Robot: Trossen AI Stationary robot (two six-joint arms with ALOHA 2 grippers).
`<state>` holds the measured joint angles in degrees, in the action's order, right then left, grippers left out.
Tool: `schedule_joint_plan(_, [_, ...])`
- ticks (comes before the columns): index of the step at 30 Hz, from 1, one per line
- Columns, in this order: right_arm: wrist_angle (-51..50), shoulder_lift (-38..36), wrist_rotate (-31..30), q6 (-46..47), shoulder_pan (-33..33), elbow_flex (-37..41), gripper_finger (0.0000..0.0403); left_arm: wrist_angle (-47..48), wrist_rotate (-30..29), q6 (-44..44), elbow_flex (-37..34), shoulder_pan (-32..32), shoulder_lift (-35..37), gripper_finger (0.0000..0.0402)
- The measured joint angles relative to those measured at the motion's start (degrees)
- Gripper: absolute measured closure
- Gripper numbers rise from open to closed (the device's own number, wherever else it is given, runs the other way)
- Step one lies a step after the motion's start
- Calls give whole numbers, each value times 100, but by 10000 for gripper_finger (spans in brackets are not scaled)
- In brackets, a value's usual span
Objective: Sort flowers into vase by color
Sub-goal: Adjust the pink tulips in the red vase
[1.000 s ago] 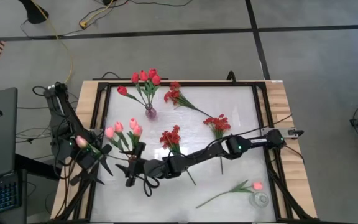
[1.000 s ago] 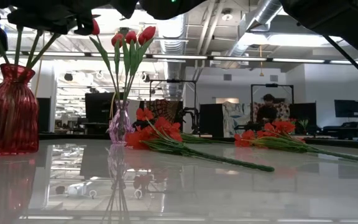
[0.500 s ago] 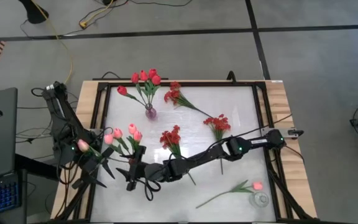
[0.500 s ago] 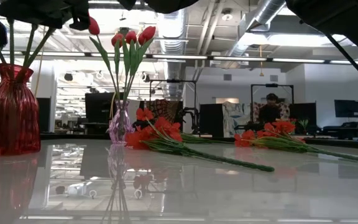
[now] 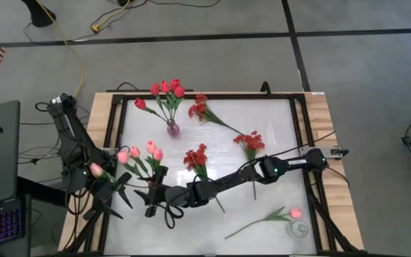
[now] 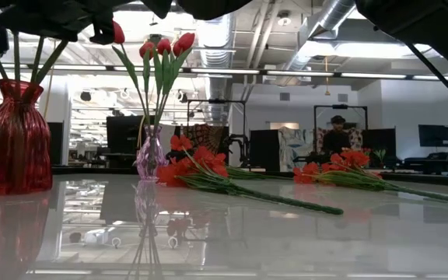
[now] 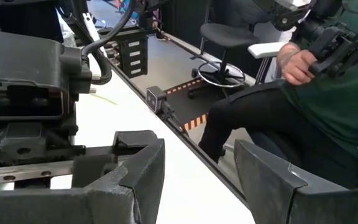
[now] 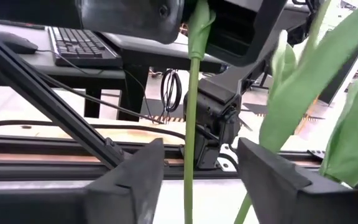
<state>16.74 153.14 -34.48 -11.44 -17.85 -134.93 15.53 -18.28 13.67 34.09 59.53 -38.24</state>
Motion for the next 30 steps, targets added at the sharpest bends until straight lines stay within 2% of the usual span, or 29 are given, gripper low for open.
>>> schedule_joint_plan(8, [0,0,2,-2,0,0,305,0,-2,-59,0,0,-2,221])
schedule_joint_plan(14, [-3,0,2,-2,-2,0,363,2,-15,-57,0,0,0,221])
schedule_joint_plan(17, [-3,0,2,-2,-2,0,376,7,34,-55,0,0,0,221])
schedule_joint_plan(30, [-25,4,4,87,-4,2,375,253,592,260,0,0,7,221])
